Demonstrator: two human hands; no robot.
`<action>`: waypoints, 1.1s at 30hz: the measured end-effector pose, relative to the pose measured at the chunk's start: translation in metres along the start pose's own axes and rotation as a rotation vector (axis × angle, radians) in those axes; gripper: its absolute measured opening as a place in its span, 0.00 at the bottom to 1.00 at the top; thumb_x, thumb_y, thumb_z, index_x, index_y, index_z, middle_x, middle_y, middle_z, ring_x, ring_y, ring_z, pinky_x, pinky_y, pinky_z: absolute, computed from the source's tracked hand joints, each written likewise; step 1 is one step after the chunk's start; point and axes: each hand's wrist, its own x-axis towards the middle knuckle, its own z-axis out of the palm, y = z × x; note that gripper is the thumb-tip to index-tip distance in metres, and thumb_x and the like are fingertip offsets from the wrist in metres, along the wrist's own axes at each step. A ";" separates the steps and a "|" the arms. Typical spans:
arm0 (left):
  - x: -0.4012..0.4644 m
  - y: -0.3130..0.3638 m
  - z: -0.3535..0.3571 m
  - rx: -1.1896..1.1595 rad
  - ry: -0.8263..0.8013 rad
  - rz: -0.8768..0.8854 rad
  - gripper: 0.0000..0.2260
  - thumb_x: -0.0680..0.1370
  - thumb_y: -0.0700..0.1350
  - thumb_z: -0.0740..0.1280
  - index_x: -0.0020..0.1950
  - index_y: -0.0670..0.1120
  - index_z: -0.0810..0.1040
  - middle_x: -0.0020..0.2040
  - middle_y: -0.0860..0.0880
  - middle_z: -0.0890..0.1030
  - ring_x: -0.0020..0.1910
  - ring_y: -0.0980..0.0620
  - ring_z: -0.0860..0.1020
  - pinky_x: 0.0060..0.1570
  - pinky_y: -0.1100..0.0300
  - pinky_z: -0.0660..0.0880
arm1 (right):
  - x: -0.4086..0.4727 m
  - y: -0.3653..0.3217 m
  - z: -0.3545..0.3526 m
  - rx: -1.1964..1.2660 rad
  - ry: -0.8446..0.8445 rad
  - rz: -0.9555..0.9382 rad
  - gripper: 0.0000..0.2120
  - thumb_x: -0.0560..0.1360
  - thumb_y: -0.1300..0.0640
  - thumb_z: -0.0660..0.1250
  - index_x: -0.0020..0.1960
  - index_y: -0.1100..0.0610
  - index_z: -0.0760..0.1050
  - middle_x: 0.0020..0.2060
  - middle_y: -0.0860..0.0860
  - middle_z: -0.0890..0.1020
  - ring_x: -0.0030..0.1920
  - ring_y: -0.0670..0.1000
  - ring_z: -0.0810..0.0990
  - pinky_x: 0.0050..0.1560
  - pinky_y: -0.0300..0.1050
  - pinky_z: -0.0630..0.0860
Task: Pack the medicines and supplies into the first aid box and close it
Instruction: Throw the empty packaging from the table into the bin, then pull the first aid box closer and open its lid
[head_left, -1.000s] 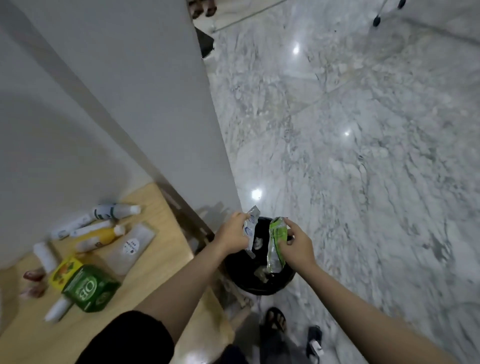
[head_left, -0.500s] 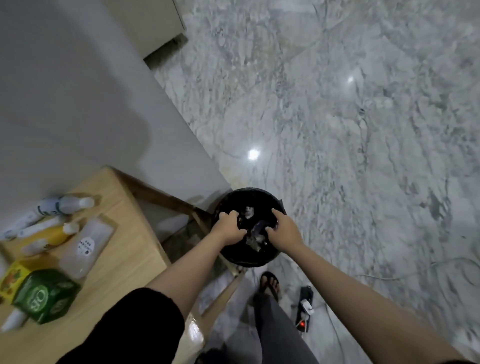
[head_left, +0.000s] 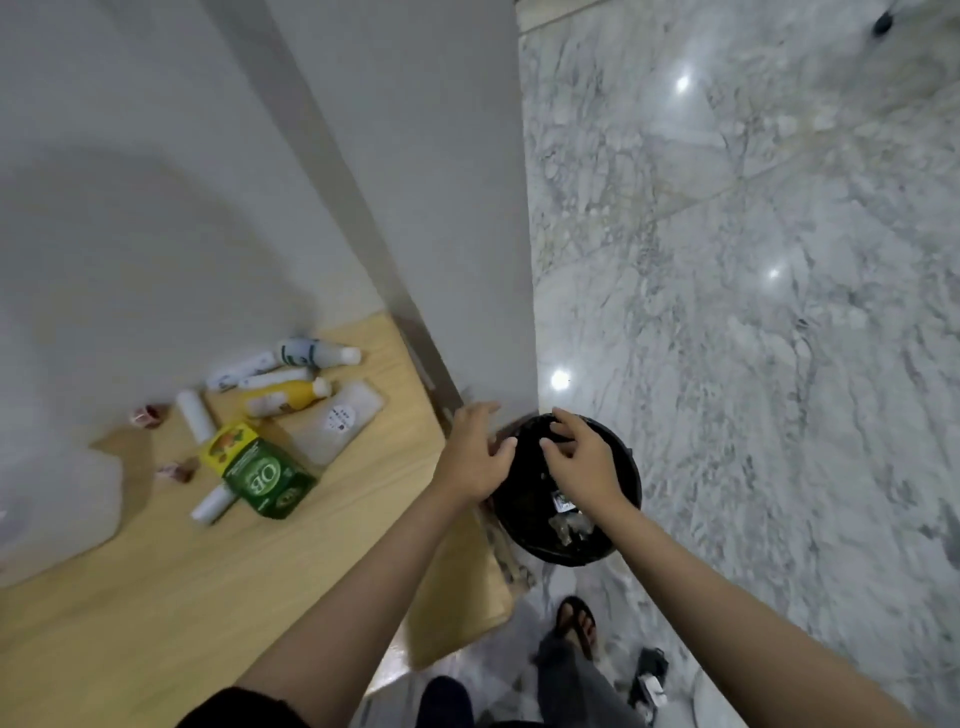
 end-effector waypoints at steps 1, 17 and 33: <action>-0.010 -0.004 -0.013 -0.039 0.046 0.018 0.22 0.78 0.46 0.65 0.71 0.47 0.64 0.68 0.47 0.64 0.53 0.52 0.77 0.57 0.56 0.75 | -0.005 -0.014 0.009 0.007 0.002 -0.039 0.23 0.76 0.56 0.65 0.70 0.52 0.67 0.61 0.52 0.78 0.52 0.48 0.79 0.57 0.48 0.77; -0.202 -0.186 -0.221 -0.155 0.536 0.046 0.22 0.77 0.44 0.66 0.70 0.47 0.67 0.65 0.47 0.67 0.58 0.51 0.74 0.56 0.62 0.72 | -0.133 -0.164 0.240 -0.082 -0.084 -0.547 0.20 0.74 0.63 0.65 0.65 0.57 0.73 0.57 0.54 0.81 0.54 0.54 0.80 0.52 0.43 0.75; -0.241 -0.332 -0.345 0.083 0.888 -0.062 0.22 0.74 0.43 0.68 0.67 0.51 0.72 0.71 0.51 0.66 0.69 0.49 0.62 0.60 0.61 0.61 | -0.118 -0.241 0.436 -0.429 -0.255 -1.038 0.19 0.74 0.53 0.66 0.64 0.48 0.74 0.68 0.55 0.70 0.69 0.58 0.64 0.67 0.49 0.58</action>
